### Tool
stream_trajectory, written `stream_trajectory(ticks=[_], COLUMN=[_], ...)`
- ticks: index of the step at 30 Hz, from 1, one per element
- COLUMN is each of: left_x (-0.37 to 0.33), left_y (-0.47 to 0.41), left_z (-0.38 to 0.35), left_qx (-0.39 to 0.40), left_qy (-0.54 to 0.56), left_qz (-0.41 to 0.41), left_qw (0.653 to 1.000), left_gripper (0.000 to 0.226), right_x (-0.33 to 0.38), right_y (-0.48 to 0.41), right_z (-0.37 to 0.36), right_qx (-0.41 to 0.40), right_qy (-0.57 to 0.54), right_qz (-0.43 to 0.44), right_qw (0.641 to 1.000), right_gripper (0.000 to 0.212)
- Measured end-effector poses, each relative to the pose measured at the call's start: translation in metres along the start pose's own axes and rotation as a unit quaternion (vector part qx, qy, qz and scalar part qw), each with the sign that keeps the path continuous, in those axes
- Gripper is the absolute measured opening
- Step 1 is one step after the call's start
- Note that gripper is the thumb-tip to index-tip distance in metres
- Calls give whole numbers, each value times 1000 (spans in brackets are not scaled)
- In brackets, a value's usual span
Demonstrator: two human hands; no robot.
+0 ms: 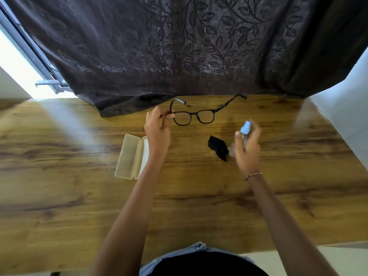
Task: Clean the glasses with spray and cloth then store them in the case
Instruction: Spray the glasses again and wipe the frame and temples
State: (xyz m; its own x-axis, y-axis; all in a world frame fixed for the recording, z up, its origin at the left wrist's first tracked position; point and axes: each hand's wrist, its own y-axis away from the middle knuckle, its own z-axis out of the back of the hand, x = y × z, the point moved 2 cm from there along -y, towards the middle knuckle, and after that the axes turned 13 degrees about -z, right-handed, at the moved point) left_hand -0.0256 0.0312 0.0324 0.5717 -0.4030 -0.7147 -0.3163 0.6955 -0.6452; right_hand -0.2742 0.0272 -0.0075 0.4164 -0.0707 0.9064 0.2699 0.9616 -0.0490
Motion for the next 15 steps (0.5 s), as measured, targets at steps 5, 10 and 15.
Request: stream_trajectory(ticks=[5, 10, 15], left_x=[-4, -6, -7], left_y=[6, 8, 8], left_z=[-5, -6, -6], left_qx=[-8, -12, -16], left_qy=[8, 2, 0], left_qz=[-9, -15, -19], left_qw=[1000, 1000, 1000], left_gripper=[3, 7, 12], right_x=[32, 77, 94], right_y=[45, 47, 38], right_z=[-42, -58, -62], right_qx=[106, 97, 90], right_qy=[37, 106, 138], right_qz=[87, 192, 221], right_qw=[990, 971, 961], right_gripper=[40, 53, 51])
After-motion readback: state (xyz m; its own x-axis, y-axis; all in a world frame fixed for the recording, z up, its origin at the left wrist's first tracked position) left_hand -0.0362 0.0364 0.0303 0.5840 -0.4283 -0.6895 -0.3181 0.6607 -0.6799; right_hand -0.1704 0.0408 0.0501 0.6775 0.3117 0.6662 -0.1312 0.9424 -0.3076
